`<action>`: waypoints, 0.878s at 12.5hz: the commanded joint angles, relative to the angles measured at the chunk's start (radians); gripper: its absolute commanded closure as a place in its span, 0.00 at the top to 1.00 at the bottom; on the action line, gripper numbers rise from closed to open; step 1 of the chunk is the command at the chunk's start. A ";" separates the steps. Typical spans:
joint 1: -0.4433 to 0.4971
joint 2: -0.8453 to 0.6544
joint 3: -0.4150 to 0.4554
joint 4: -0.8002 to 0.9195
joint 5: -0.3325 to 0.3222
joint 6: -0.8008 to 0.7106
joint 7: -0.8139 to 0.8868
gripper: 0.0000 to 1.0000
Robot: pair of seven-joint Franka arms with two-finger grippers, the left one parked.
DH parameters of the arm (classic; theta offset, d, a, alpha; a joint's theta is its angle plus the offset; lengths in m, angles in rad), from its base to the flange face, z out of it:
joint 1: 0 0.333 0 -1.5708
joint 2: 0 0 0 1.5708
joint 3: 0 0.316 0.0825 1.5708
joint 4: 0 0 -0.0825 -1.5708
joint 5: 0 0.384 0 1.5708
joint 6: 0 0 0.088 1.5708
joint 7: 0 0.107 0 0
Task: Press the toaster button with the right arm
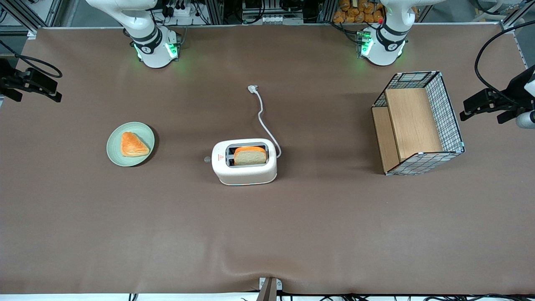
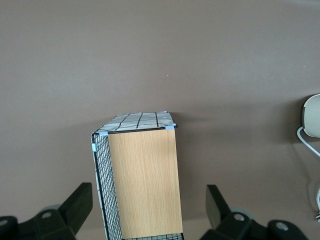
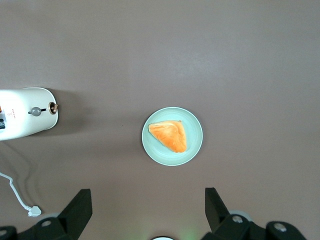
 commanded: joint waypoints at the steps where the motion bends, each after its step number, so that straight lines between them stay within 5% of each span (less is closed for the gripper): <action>1: 0.002 -0.003 -0.003 0.006 0.008 -0.005 -0.008 1.00; 11: 0.044 0.097 -0.001 0.013 -0.006 0.045 -0.014 1.00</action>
